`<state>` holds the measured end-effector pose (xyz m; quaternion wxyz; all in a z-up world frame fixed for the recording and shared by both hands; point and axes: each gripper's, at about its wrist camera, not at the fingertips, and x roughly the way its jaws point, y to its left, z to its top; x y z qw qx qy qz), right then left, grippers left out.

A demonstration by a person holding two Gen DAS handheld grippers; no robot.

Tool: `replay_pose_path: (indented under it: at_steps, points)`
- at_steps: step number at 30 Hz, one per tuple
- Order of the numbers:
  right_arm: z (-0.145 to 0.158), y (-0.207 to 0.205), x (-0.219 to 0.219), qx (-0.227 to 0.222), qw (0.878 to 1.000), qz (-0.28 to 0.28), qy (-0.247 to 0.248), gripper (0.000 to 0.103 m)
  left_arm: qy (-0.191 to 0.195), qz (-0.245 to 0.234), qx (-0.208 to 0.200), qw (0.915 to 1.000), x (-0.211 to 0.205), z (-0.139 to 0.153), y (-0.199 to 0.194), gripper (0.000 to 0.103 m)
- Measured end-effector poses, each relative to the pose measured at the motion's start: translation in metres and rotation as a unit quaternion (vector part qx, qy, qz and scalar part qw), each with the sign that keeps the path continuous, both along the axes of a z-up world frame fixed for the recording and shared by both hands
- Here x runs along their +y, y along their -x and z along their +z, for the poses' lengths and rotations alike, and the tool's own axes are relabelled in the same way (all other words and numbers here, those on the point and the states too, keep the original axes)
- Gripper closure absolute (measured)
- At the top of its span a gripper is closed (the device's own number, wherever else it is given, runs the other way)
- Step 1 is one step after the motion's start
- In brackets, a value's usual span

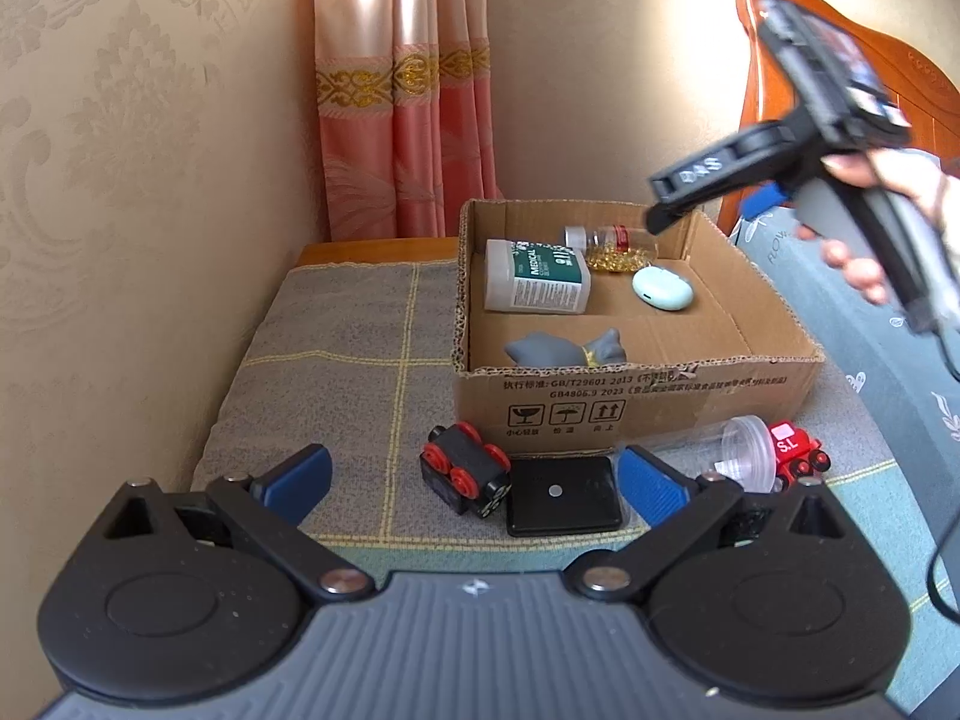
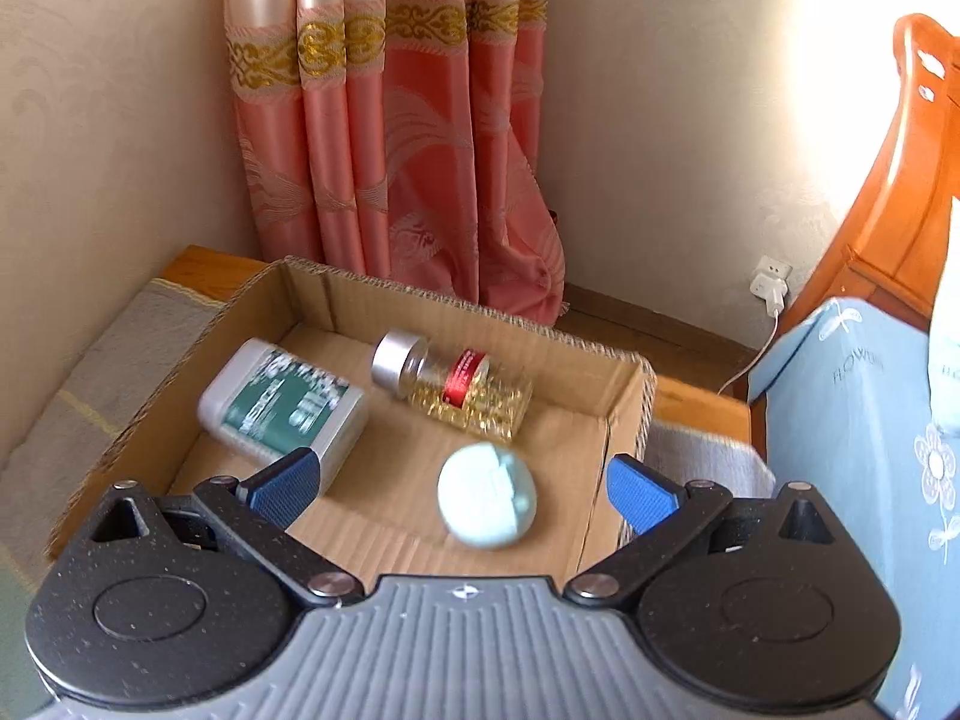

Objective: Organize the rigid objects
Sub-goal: 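Withdraw both tools from the box toward the red S.L toy train, then grasp black oval object with left tool while right tool grasps red S.L toy train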

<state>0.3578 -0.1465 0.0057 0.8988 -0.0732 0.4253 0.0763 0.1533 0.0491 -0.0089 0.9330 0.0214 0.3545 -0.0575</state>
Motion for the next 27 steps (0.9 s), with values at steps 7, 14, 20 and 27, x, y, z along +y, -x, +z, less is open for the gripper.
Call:
replay_pose_path:
  at_steps: [7,14,20,27]
  points:
    - [0.003,0.073,-0.008,-0.028,0.999,-0.019,-0.001,0.0,-0.006,0.006,0.011,0.9999,0.006,-0.007,0.004,0.002]
    - [-0.017,0.142,-0.031,-0.047,0.997,-0.061,-0.01,0.0,-0.021,-0.001,0.031,0.9993,0.004,-0.02,0.004,0.002]
    - [-0.056,0.167,-0.044,-0.019,0.997,-0.074,-0.011,0.0,-0.026,-0.022,0.065,0.9973,-0.004,-0.039,-0.002,0.002]
    - [-0.075,0.175,-0.05,0.001,0.997,-0.071,-0.029,0.0,-0.021,-0.055,0.098,0.9934,-0.028,-0.054,-0.013,0.002]
